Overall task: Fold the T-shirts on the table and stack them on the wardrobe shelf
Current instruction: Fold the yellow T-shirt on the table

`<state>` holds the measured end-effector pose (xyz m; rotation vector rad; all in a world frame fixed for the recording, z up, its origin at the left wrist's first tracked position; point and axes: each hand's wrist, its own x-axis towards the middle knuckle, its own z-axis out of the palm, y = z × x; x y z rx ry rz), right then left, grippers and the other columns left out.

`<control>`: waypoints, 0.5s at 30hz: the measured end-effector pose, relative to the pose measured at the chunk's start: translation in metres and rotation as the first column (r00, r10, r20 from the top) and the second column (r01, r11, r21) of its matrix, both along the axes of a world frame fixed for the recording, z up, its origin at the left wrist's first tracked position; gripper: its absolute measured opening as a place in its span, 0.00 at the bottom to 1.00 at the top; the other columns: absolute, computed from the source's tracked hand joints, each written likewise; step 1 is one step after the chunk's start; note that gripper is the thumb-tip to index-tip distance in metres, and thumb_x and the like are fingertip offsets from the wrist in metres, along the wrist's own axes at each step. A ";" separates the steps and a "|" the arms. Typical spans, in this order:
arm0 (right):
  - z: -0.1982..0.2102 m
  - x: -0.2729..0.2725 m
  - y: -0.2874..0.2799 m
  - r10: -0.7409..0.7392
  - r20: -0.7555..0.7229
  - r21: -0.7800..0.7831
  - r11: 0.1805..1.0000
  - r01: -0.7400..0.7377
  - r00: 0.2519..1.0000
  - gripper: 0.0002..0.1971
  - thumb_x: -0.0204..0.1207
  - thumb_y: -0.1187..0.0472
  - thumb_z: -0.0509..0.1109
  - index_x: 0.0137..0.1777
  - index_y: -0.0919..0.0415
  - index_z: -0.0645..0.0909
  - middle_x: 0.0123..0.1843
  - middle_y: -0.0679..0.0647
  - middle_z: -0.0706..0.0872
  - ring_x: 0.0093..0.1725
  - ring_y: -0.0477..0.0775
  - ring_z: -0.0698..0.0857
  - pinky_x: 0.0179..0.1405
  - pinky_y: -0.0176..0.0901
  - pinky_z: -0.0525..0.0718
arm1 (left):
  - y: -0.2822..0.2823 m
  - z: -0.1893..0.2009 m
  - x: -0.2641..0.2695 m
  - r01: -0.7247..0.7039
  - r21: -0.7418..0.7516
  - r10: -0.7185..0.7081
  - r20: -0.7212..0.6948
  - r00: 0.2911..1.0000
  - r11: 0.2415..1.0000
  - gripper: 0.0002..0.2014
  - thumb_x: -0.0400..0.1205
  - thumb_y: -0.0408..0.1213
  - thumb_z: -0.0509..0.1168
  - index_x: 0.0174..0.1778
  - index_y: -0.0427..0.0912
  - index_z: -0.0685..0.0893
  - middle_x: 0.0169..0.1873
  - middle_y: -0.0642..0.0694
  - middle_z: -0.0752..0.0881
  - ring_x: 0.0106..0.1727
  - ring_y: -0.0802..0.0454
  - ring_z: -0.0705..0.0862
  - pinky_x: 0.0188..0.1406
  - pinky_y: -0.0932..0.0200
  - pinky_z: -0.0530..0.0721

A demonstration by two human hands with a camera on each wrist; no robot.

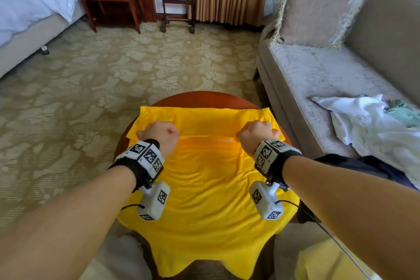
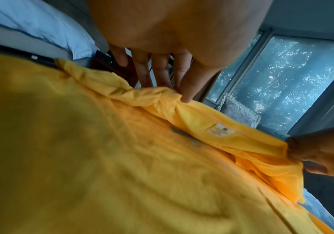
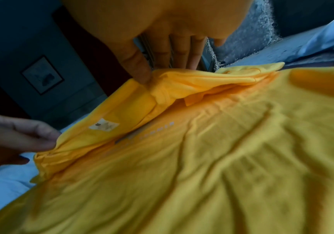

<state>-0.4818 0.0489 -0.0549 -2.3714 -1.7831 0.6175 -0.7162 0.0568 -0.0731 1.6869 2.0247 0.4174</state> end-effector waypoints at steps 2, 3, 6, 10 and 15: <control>0.003 -0.001 0.001 -0.042 -0.051 -0.067 0.997 0.038 0.998 0.13 0.77 0.50 0.60 0.47 0.55 0.83 0.56 0.56 0.81 0.68 0.65 0.70 0.67 0.62 0.65 | 0.000 0.007 -0.006 0.049 -0.115 -0.052 -0.024 0.998 0.992 0.06 0.81 0.41 0.66 0.44 0.52 0.89 0.59 0.52 0.85 0.68 0.39 0.75 0.75 0.41 0.57; 0.000 -0.002 0.000 -0.055 -0.052 -0.129 0.991 0.048 0.997 0.13 0.77 0.48 0.62 0.44 0.56 0.81 0.52 0.56 0.82 0.67 0.67 0.73 0.67 0.63 0.68 | -0.001 0.008 -0.009 0.077 -0.197 -0.082 -0.014 0.997 0.977 0.05 0.80 0.44 0.69 0.46 0.51 0.90 0.61 0.51 0.84 0.68 0.39 0.76 0.76 0.40 0.61; -0.013 -0.005 -0.004 -0.038 -0.018 -0.229 0.973 0.033 0.999 0.17 0.77 0.43 0.64 0.43 0.58 0.75 0.45 0.55 0.82 0.59 0.65 0.82 0.72 0.66 0.71 | -0.007 0.003 -0.014 0.102 -0.317 -0.082 0.076 0.994 0.943 0.17 0.78 0.51 0.72 0.51 0.39 0.90 0.58 0.41 0.87 0.58 0.42 0.82 0.63 0.47 0.81; -0.013 0.007 0.005 -0.145 -0.046 -0.148 0.980 0.137 0.988 0.16 0.77 0.44 0.64 0.41 0.57 0.76 0.48 0.57 0.84 0.60 0.67 0.82 0.70 0.66 0.74 | -0.005 0.000 -0.024 -0.044 -0.116 0.045 0.001 0.999 0.992 0.10 0.78 0.52 0.70 0.46 0.50 0.88 0.50 0.47 0.87 0.57 0.42 0.82 0.66 0.41 0.78; -0.006 0.027 0.025 -0.355 0.034 -0.045 0.933 0.356 0.934 0.27 0.76 0.54 0.67 0.73 0.63 0.71 0.68 0.62 0.76 0.69 0.65 0.74 0.71 0.57 0.74 | 0.023 -0.003 -0.054 -0.332 -0.025 0.327 -0.107 0.939 0.943 0.22 0.76 0.46 0.68 0.62 0.37 0.81 0.65 0.34 0.80 0.63 0.34 0.80 0.59 0.41 0.83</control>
